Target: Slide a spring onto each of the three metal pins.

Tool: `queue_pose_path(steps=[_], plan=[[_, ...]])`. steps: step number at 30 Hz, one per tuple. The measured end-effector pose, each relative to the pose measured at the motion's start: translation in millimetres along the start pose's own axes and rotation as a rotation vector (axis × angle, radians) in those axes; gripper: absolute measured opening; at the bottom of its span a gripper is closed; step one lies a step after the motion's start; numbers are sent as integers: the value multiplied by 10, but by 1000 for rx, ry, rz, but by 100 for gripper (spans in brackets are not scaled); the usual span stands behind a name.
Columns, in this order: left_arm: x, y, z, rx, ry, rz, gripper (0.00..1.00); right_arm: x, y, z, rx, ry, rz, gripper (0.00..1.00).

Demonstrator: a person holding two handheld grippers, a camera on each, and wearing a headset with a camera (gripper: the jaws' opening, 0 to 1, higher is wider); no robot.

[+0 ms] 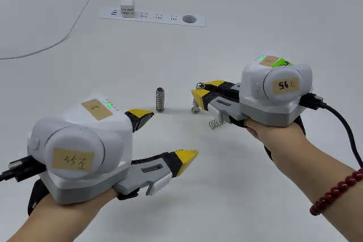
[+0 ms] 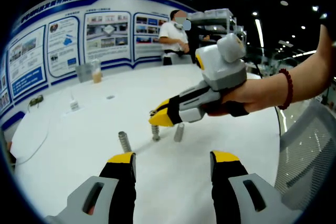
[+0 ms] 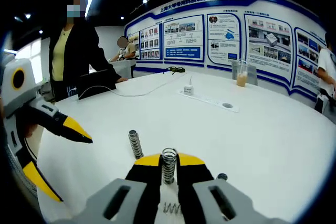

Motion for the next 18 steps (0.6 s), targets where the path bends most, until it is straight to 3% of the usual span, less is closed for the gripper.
queue_pose_path(steps=[18], plan=[[-15,-10,-31,7,17,-6,56,51,-120,-29,12,1,-48,12]])
Point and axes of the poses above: the centre of the closed fingertips' face, and the gripper's own axes: x roughly forward along the fingers, z roughly to its right, y roughly out of its top, the point moved 7 cm from there along -x, roughly backward along the fingers, and after that the axes turned 4 degrees about -x, right-handed, at the moved point
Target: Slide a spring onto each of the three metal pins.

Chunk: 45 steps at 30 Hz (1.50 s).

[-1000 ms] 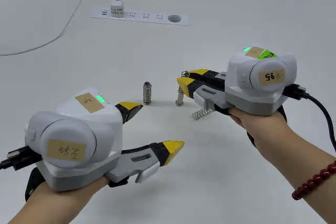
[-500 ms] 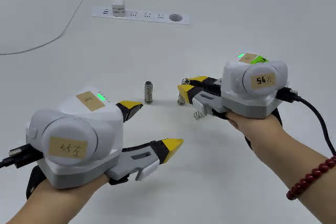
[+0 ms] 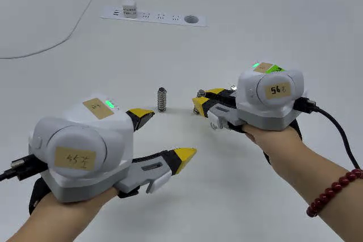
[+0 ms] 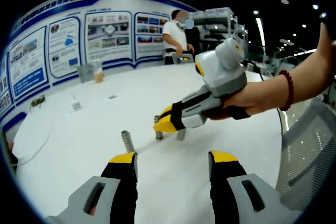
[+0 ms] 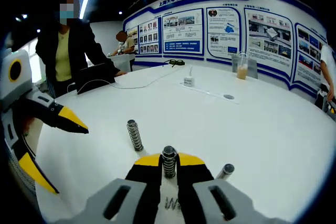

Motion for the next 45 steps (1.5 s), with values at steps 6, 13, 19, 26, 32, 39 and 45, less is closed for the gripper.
queue_pose_path(steps=[6,13,19,26,32,39,45], plan=[[2,-8,-3,8,5,-7,54,-30,15,-25,31,3,-1,19],[10,-5,2,17,5,-12,53,-140,130,-41,105,11,38,26],[28,8,7,28,2,-14,52,-237,193,-58,142,27,59,37],[109,34,14,58,-13,-21,49,-404,244,-44,169,28,75,44],[228,50,22,69,-29,-30,48,-570,236,6,184,7,83,46],[374,26,32,84,-43,-54,47,-740,137,105,163,-18,79,47],[510,10,52,95,-58,-65,46,-881,50,149,153,-16,90,49]])
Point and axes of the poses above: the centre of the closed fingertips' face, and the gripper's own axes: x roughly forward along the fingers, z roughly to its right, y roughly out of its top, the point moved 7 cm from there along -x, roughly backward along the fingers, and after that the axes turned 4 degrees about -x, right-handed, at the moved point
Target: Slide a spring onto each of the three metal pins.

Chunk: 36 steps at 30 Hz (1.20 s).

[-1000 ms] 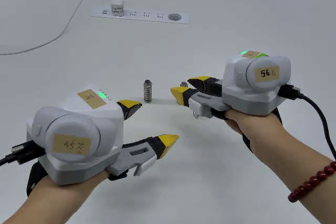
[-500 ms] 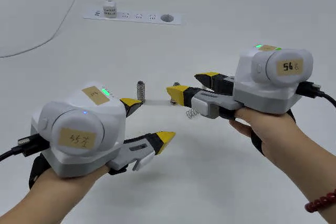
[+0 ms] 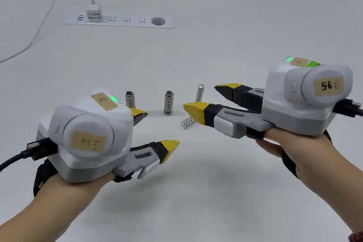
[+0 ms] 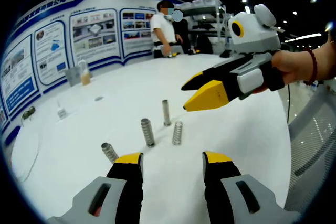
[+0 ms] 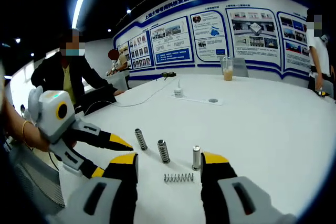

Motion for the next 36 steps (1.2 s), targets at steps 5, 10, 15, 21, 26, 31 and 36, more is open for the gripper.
queue_pose_path(steps=[5,10,15,21,26,31,36], plan=[[111,-9,19,5,-8,-9,44,-120,-21,43,14,-2,21,51],[212,16,48,23,-21,-5,41,-237,-61,74,32,0,28,51],[299,22,58,30,-31,-11,38,-330,-97,86,40,1,28,52],[366,18,90,39,-40,-19,37,-429,-144,81,45,-10,28,53],[453,18,98,48,-42,-32,35,-515,-177,71,48,-9,27,57],[540,32,92,53,-44,-37,32,-592,-217,71,49,-7,23,60],[616,34,67,66,-42,-50,29,-648,-272,43,34,2,1,62]])
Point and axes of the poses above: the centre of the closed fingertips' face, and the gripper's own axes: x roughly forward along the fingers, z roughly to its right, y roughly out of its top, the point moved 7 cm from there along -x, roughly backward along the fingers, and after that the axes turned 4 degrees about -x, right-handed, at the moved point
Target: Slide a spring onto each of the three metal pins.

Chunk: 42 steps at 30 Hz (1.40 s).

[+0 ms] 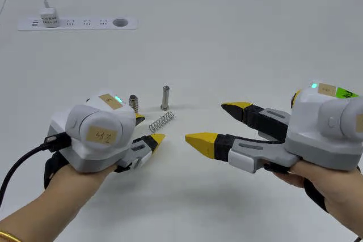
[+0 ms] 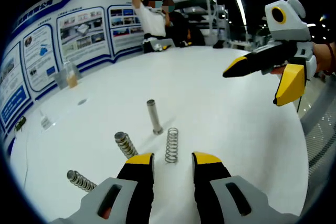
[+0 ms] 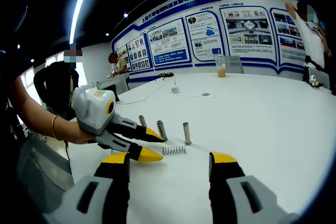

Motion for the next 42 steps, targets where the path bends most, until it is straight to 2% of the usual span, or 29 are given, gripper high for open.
queue_pose_path(steps=[16,23,28,36,42], plan=[[130,-48,-22,-2,-11,-30,15,-65,-29,-4,18,-18,3,61],[143,-46,-22,-2,-14,-28,11,-60,-19,11,35,-27,5,61],[94,-60,0,-3,-23,-32,10,-62,6,29,70,-30,19,61],[-113,67,71,-37,-42,51,10,-47,97,51,169,-23,58,59],[-318,217,141,-86,-73,155,10,16,227,20,279,15,101,55]])
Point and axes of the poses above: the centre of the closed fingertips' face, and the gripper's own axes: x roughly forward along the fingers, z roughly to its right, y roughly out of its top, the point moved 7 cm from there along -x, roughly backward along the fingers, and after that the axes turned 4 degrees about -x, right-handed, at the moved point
